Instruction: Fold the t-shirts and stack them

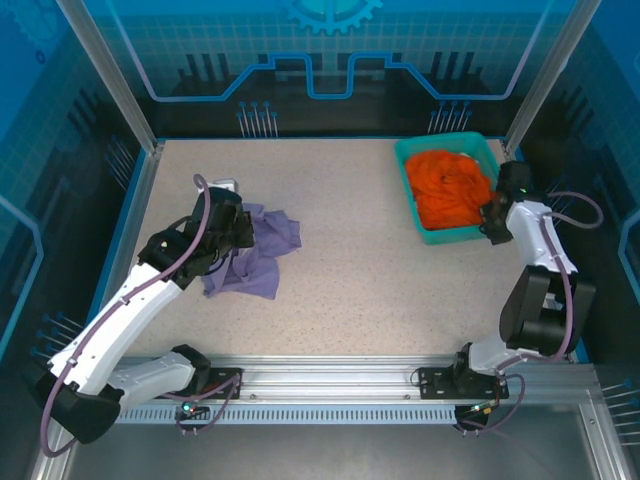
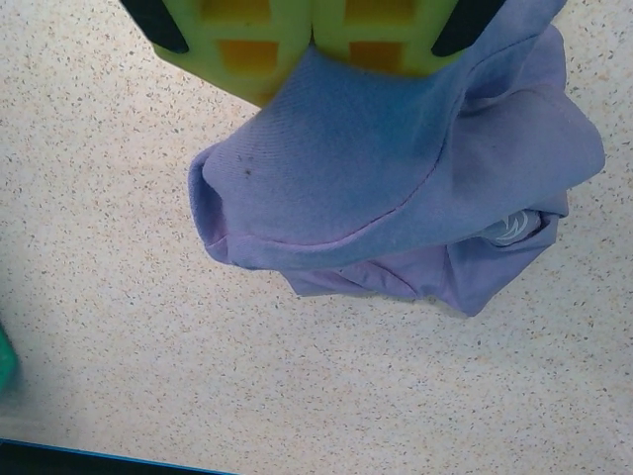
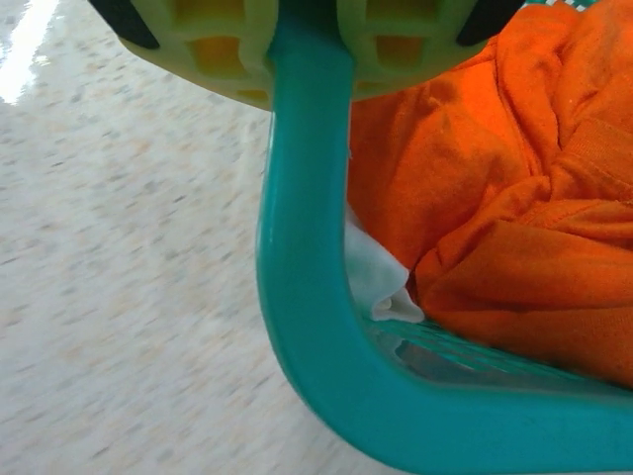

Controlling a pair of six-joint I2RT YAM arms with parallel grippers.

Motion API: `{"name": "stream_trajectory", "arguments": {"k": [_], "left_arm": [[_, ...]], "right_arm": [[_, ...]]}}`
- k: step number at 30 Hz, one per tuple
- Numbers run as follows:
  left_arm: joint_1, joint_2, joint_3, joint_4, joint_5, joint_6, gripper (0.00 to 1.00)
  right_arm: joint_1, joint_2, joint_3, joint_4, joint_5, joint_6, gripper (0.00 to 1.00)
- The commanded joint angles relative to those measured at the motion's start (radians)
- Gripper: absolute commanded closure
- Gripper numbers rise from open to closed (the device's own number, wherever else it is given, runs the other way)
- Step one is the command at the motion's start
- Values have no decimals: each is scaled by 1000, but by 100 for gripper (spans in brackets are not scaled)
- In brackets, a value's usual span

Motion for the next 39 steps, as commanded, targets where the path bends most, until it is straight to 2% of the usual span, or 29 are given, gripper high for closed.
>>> {"name": "stream_trajectory", "arguments": {"k": [1, 8, 18, 31, 32, 35, 37, 39], "left_arm": [[-13, -21, -10, 29, 17, -6, 100], [-26, -35, -16, 34, 1, 8, 100], [-26, -26, -21, 46, 12, 12, 100], [-27, -7, -25, 55, 11, 18, 100], [-27, -6, -26, 57, 12, 19, 100], [-27, -3, -30, 61, 14, 21, 100], [-26, 0, -30, 65, 13, 23, 100], [-27, 6, -30, 66, 14, 25, 100]], "right_arm": [[-58, 14, -1, -53, 108, 9, 100], [-134, 139, 112, -34, 112, -41, 100], [-171, 297, 287, -18, 118, -76, 100], [-178, 461, 402, -31, 72, 63, 100], [-178, 468, 404, -20, 67, 63, 97], [-167, 481, 414, 20, 64, 57, 77], [-155, 483, 441, 22, 84, 33, 55], [-143, 477, 464, 28, 102, 6, 36]]}}
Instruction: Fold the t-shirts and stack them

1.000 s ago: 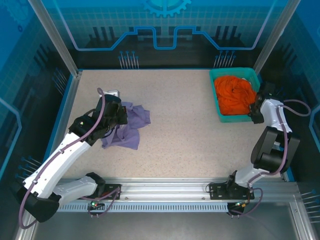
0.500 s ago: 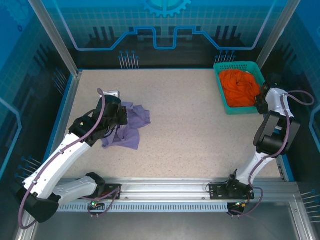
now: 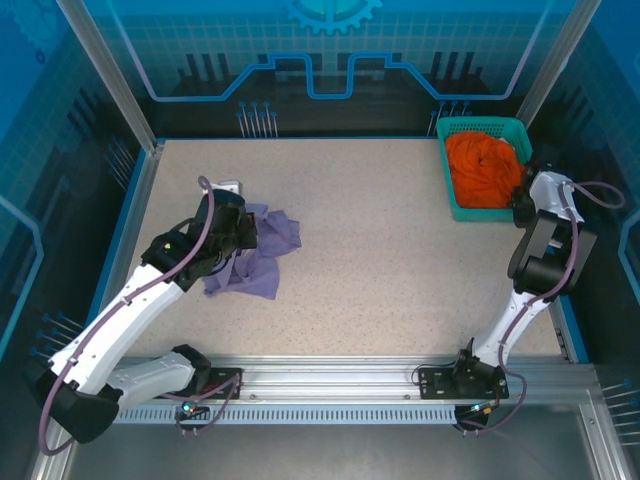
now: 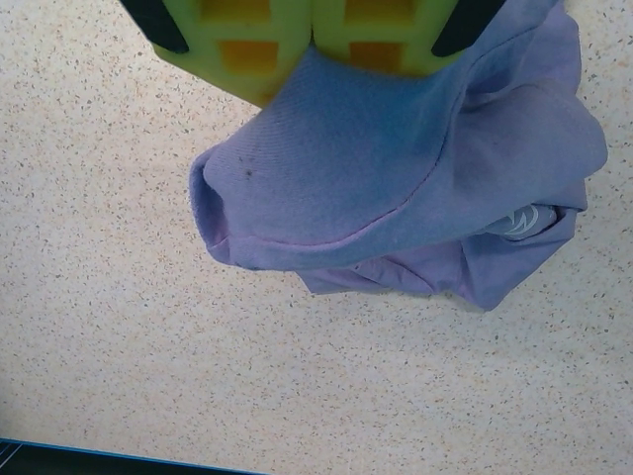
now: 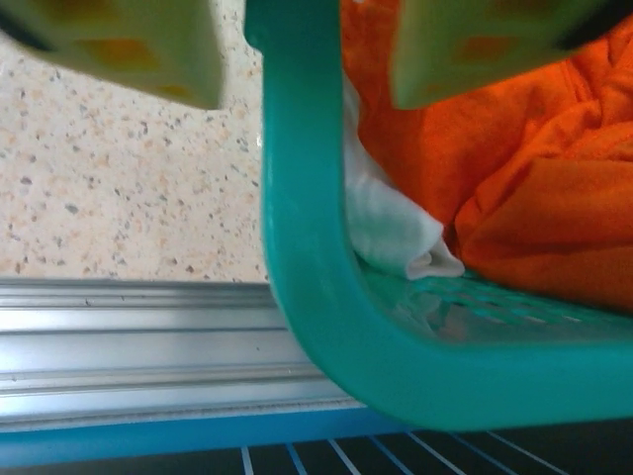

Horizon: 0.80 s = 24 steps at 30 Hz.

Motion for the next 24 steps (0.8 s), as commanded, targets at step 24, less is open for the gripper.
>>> {"name": "stream_trajectory", "arguments": {"k": [24], "left_arm": [[2, 36, 117, -76, 67, -4, 92]], "right_arm": [[602, -799, -618, 410, -330, -630, 1]]}}
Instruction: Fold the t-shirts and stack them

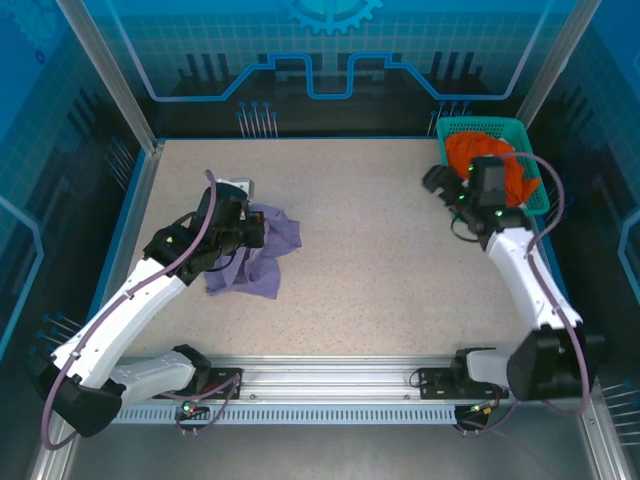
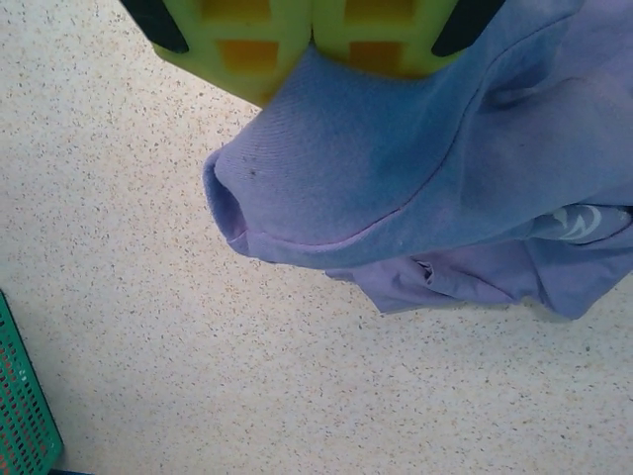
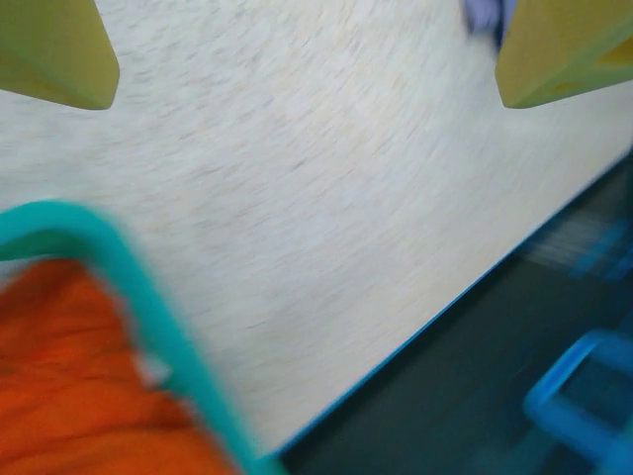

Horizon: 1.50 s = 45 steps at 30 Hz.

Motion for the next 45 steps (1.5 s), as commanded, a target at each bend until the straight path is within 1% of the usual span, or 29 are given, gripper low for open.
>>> {"name": "stream_trajectory", "arguments": {"k": [1, 3, 4, 5, 6, 7, 8, 9, 10, 11, 12, 13, 14, 15, 16, 18, 20, 21, 22, 24, 26, 27, 29, 32, 34, 35, 38, 39, 45], "left_arm": [[13, -1, 61, -91, -131, -60, 88], [71, -27, 58, -154, -226, -138, 86], [105, -48, 43, -162, -257, -167, 81], [152, -78, 15, -161, -274, -191, 73], [213, -105, -12, -159, -270, -222, 62], [271, -123, -33, -157, -253, -247, 54], [332, -138, -55, -156, -241, -272, 43], [385, -142, -72, -171, -241, -303, 30], [417, -142, -80, -193, -244, -334, 20], [447, -145, -89, -210, -243, -358, 11], [462, -156, -99, -219, -242, -373, 7], [465, -171, -107, -220, -233, -381, 6], [465, -190, -115, -206, -192, -369, 5], [464, -203, -126, -182, -121, -345, 6], [463, -207, -130, -171, -54, -332, 10], [454, -180, -144, -172, 117, -326, 18], [411, -142, -168, -185, 223, -335, 24], [360, -130, -192, -180, 251, -343, 26], [302, -123, -213, -179, 243, -359, 27], [150, -117, -262, -164, 186, -410, 26], [58, -107, -310, -132, 162, -457, 25], [36, -95, -336, -118, 157, -479, 23], [25, -58, -360, -109, 146, -499, 20], [25, -6, -372, -95, 67, -506, 20], [26, 14, -377, -55, 22, -516, 22], [26, 24, -379, -19, 17, -520, 24], [28, 76, -379, 61, 8, -546, 26], [31, 100, -374, 73, 2, -556, 27], [39, 136, -413, 198, -48, -630, 29]], "right_arm": [[113, -41, -96, 64, -96, -134, 1], [202, 6, -116, 75, -132, -131, 3], [245, 46, -107, 71, -140, -143, 6], [296, 97, -81, 49, -127, -155, 7], [346, 162, -43, 19, -111, -161, 10], [382, 219, -11, 7, -118, -166, 13], [416, 280, 27, 0, -133, -164, 15], [450, 342, 66, -6, -130, -149, 16], [476, 390, 92, -1, -126, -132, 16], [501, 444, 121, 8, -118, -105, 16], [525, 501, 158, 7, -118, -83, 17], [542, 552, 201, -11, -121, -71, 18], [562, 608, 256, -41, -120, -62, 19], [579, 659, 305, -69, -113, -55, 19], [589, 696, 340, -79, -118, -54, 20], [602, 766, 407, -83, -136, -54, 22], [601, 821, 465, -101, -139, -47, 24], [600, 845, 493, -109, -145, -48, 25], [600, 869, 517, -114, -155, -48, 26], [603, 916, 562, -118, -192, -52, 30], [607, 951, 600, -129, -205, -59, 31], [611, 968, 614, -126, -219, -67, 33], [617, 1001, 642, -138, -230, -80, 35], [626, 1048, 678, -143, -251, -76, 37], [628, 1077, 714, -163, -251, -79, 39], [627, 1088, 733, -170, -245, -79, 40], [628, 1131, 787, -192, -246, -86, 49], [629, 1139, 796, -195, -242, -85, 50], [628, 1156, 783, -178, -229, -80, 57]]}}
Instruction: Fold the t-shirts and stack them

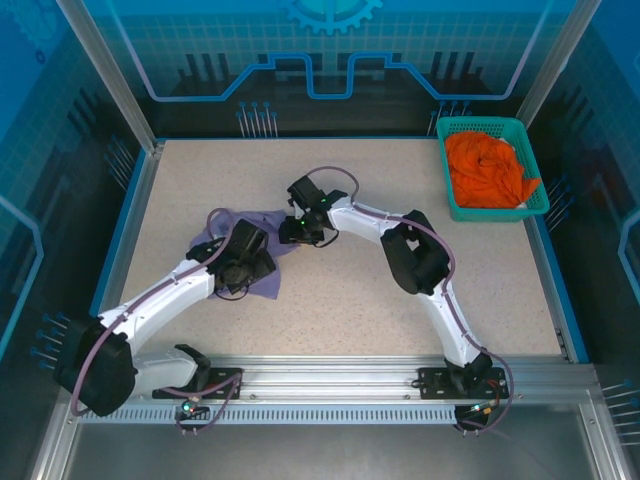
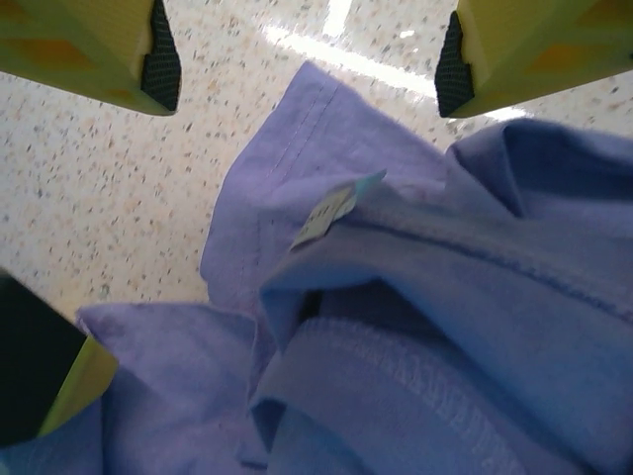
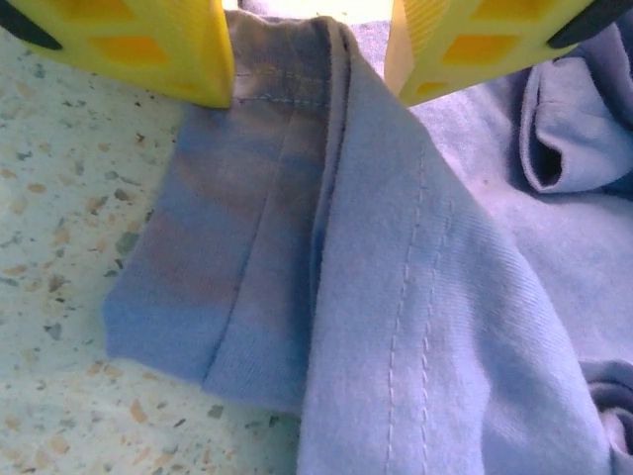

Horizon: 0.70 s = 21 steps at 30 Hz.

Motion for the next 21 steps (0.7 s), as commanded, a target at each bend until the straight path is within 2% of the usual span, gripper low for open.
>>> {"name": "stream_trajectory", "arguments": {"k": [1, 5, 8, 13, 16, 21], "left_arm": [[7, 14, -25, 96, -74, -74, 29], [28, 20, -64, 176, -113, -120, 29], [68, 24, -124, 277, -63, -156, 28], [93, 82, -130, 294, -29, -170, 31], [112, 79, -130, 298, -29, -160, 54], [128, 17, -77, 225, -41, -99, 79]], "right_arm": [[11, 48, 6, -31, -10, -7, 59], [10, 57, 4, -23, -8, -12, 64], [8, 57, -4, -12, -13, -10, 69], [6, 26, -42, 19, -1, -12, 81], [5, 1, -73, 40, 10, -17, 87], [-2, -91, -140, 66, 51, -40, 92]]}}
